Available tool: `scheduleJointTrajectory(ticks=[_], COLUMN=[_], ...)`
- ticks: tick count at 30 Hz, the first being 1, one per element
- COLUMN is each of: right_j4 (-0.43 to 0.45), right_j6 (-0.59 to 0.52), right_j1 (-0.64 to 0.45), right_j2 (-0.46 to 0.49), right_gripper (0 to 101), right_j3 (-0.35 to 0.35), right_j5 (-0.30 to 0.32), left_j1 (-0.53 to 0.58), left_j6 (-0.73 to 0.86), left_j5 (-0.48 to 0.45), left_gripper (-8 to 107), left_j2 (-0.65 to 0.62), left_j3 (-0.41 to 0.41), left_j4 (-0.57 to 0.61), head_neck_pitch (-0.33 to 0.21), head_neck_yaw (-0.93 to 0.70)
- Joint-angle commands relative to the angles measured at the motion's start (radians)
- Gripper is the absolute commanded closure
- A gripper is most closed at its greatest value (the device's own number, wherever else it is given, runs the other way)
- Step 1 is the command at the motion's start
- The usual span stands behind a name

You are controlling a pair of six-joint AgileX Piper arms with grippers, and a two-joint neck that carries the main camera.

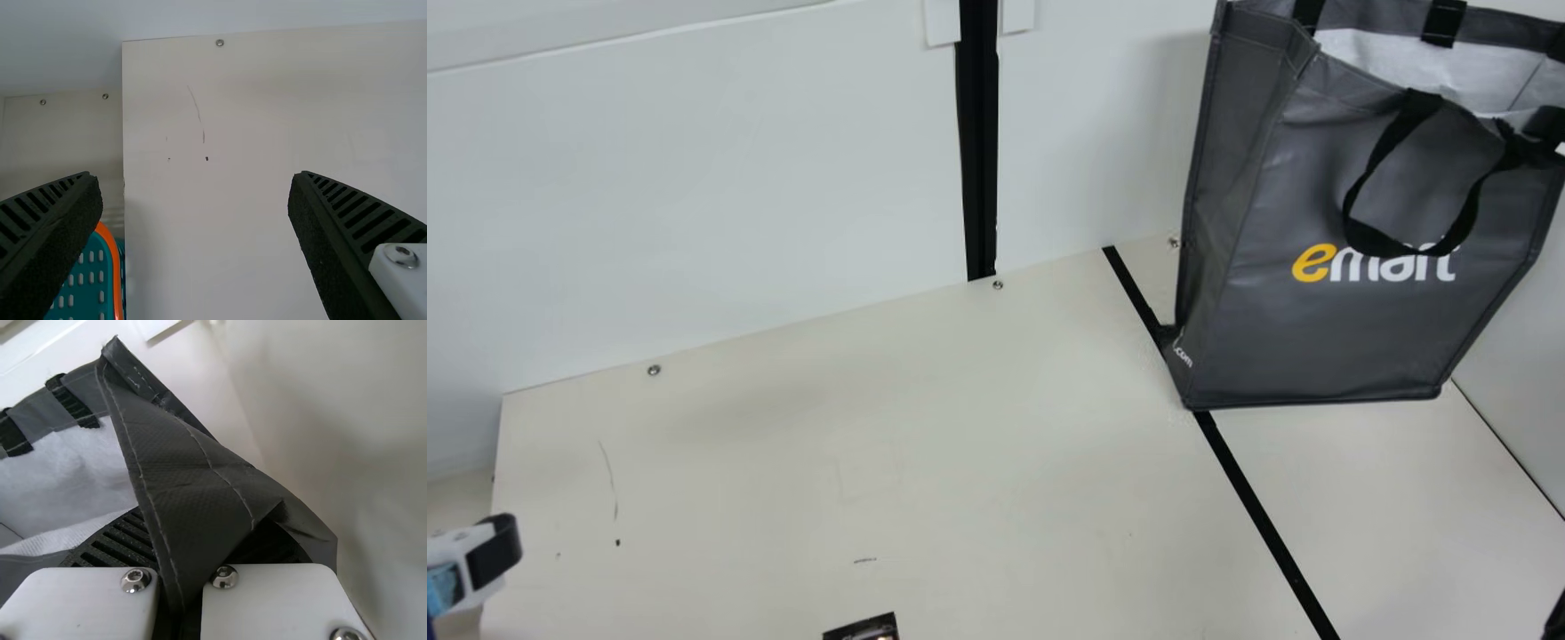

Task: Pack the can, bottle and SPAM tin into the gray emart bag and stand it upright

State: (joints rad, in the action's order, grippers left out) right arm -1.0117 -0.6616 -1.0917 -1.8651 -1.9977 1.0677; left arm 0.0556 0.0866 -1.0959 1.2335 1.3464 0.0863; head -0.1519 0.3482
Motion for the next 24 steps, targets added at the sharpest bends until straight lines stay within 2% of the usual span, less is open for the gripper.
scheduleJointTrajectory(ticks=[1, 17, 24], right_j4=[0.003, -0.020, -0.051], right_j6=[0.004, 0.015, 0.020], right_j1=[-0.002, 0.005, 0.006], right_j2=[-0.003, 0.023, 0.043], right_gripper=[101, 48, 25], right_j3=[-0.007, 0.033, 0.004], right_j5=[0.001, -0.014, -0.017], left_j1=[0.000, 0.000, 0.000], left_j6=[0.000, 0.000, 0.000], left_j5=[0.000, 0.000, 0.000], left_gripper=[9, 9, 9], left_j2=[0.000, 0.000, 0.000], left_j3=[0.000, 0.000, 0.000], left_j4=[0.000, 0.000, 0.000], head_neck_pitch=[-0.023, -0.023, -0.023], head_neck_yaw=[0.001, 0.001, 0.001])
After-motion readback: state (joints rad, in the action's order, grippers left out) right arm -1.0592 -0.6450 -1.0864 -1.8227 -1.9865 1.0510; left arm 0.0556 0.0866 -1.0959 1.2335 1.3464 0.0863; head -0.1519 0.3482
